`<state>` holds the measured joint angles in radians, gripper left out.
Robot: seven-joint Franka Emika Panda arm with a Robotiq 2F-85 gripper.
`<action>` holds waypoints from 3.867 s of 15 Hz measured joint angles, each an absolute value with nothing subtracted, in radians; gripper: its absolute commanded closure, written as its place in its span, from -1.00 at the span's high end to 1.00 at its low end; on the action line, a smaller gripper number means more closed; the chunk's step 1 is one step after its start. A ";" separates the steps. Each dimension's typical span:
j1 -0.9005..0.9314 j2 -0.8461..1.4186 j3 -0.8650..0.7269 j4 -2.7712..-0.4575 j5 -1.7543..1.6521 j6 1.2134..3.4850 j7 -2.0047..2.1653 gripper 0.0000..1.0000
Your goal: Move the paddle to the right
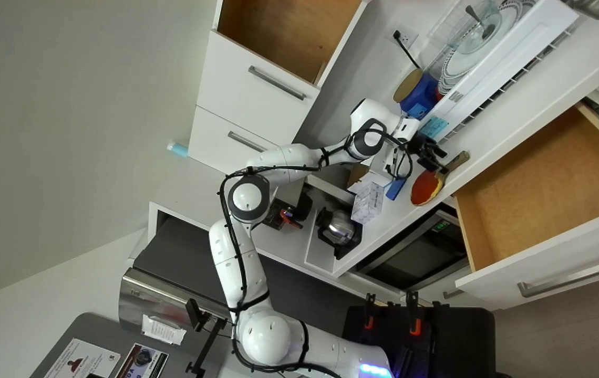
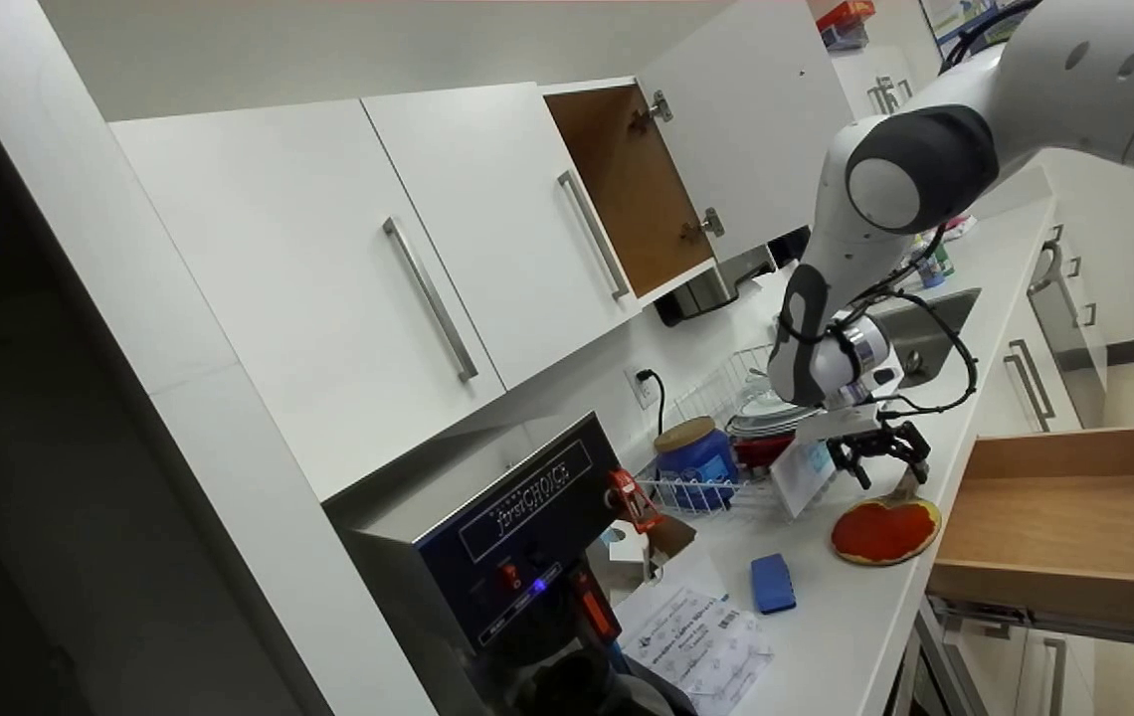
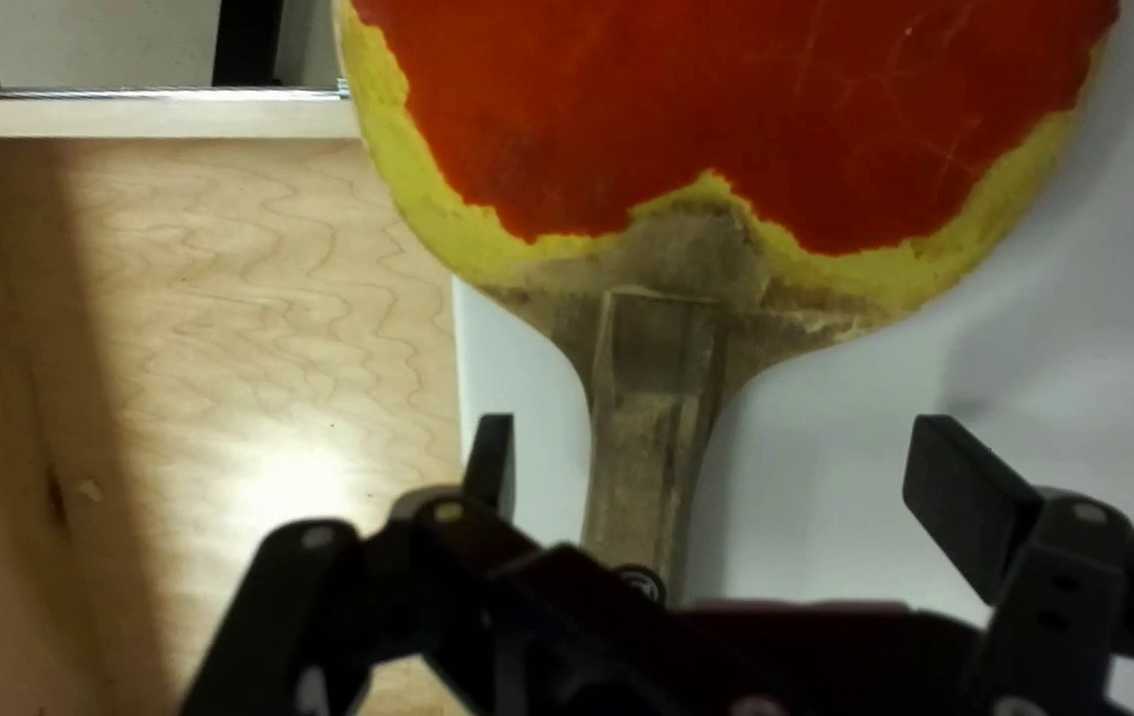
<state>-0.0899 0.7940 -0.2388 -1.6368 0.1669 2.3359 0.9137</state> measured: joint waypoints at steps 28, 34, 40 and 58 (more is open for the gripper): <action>-0.145 0.795 -0.290 -1.565 0.136 2.322 0.974 -0.85; -0.227 0.790 -0.289 -1.558 0.146 2.323 0.964 -0.85; -0.299 0.801 -0.289 -1.492 0.147 2.322 0.938 -0.85; -0.372 1.094 -0.236 -1.032 0.149 2.199 0.918 -0.85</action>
